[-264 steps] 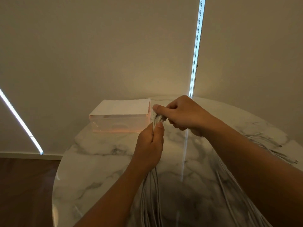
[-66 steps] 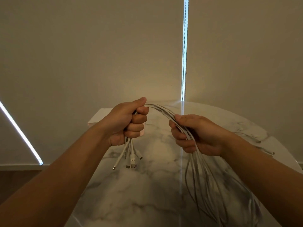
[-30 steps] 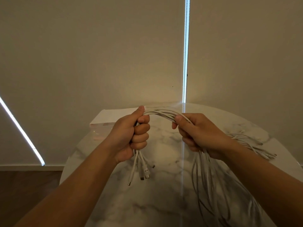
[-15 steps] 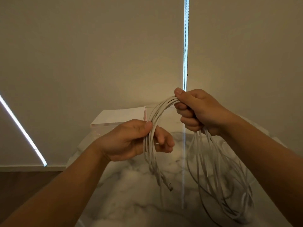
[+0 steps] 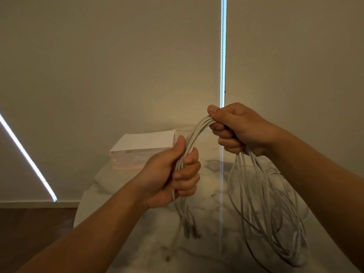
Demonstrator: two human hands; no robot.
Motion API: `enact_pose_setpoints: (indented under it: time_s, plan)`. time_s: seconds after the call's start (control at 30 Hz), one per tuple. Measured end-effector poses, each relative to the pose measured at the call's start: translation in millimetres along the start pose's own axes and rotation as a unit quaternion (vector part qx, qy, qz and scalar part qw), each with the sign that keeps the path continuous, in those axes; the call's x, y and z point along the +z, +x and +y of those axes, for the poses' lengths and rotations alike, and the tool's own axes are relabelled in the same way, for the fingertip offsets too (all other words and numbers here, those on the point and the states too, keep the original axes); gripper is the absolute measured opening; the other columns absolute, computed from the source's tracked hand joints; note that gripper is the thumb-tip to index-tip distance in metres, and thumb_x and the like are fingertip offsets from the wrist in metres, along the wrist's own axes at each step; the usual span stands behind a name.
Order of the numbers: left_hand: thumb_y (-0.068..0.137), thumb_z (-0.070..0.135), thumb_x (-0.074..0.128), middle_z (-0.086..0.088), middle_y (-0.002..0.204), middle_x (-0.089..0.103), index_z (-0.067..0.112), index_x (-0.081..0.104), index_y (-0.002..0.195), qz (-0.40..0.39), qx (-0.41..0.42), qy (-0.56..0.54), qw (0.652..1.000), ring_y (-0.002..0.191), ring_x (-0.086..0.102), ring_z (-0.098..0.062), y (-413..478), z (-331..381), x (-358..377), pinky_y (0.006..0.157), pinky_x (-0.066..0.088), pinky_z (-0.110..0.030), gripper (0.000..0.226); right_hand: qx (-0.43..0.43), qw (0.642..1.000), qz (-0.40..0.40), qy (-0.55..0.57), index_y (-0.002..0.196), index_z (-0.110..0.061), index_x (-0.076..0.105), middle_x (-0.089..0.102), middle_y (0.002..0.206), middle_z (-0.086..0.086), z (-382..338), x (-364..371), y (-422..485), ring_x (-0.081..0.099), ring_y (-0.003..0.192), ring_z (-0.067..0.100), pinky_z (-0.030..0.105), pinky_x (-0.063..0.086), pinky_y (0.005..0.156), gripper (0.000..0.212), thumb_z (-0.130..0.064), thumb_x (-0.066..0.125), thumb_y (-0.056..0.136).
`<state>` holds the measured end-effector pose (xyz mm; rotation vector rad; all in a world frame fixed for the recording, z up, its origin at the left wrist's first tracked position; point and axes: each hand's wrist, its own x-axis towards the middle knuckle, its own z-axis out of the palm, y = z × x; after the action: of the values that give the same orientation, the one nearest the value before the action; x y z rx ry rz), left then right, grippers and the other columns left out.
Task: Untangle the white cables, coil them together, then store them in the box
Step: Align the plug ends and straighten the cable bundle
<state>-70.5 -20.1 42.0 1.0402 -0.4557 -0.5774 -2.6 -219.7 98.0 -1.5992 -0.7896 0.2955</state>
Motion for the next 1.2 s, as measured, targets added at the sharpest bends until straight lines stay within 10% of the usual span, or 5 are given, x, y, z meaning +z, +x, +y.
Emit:
enact_pose_setpoints:
  time_s: [0.47, 0.57, 0.77, 1.0, 1.2]
  plan:
    - [0.091, 0.042, 0.037, 0.009, 0.049, 0.005, 0.025, 0.039, 0.049, 0.168, 0.137, 0.004, 0.976, 0.038, 0.000, -0.010, 8, 58, 11, 0.037, 0.003, -0.019, 0.046, 0.067, 0.923, -0.168, 0.339, 0.091, -0.006, 0.054, 0.049, 0.063, 0.005, 74, 11, -24, 0.054, 0.064, 0.024, 0.047, 0.054, 0.076, 0.024, -0.024, 0.043, 0.103]
    - [0.095, 0.041, 0.034, 0.010, 0.048, 0.006, 0.025, 0.039, 0.050, 0.171, 0.151, 0.001, 0.974, 0.038, 0.001, -0.009, 2, 68, 1, 0.036, 0.004, -0.021, 0.048, 0.108, 0.886, -0.191, 0.408, 0.101, -0.005, 0.056, 0.044, 0.065, 0.003, 82, 10, -37, 0.046, 0.054, 0.015, 0.029, 0.050, 0.055, 0.018, -0.021, 0.049, 0.101]
    - [0.096, 0.042, 0.033, 0.010, 0.050, 0.006, 0.026, 0.039, 0.052, 0.189, 0.111, 0.004, 0.976, 0.039, 0.002, -0.009, -9, 65, -10, 0.036, 0.003, -0.021, 0.048, 0.093, 0.995, 0.044, 0.009, 0.104, -0.007, 0.059, 0.036, 0.062, 0.004, 60, -5, -29, 0.029, 0.046, 0.011, 0.022, 0.028, 0.040, 0.026, -0.029, 0.045, 0.102]
    - [0.089, 0.043, 0.042, 0.010, 0.052, 0.006, 0.025, 0.038, 0.052, 0.213, 0.012, 0.054, 0.976, 0.041, 0.001, -0.008, 0, 63, -5, 0.036, 0.004, -0.017, 0.041, -0.003, 0.907, 0.064, -0.415, 0.145, -0.028, 0.037, 0.052, 0.136, -0.010, 35, 3, -3, 0.053, 0.117, 0.011, 0.033, 0.046, 0.099, 0.081, -0.064, 0.065, 0.079]
    - [0.088, 0.042, 0.042, 0.010, 0.052, 0.007, 0.024, 0.039, 0.052, 0.185, -0.031, 0.059, 0.980, 0.041, 0.001, -0.008, 4, 63, 6, 0.037, 0.004, -0.017, 0.041, -0.053, 0.889, 0.187, -0.414, 0.107, -0.020, 0.056, 0.058, 0.095, -0.007, 27, 34, 22, 0.055, 0.082, 0.012, 0.019, 0.040, 0.068, 0.034, -0.042, 0.070, 0.085]
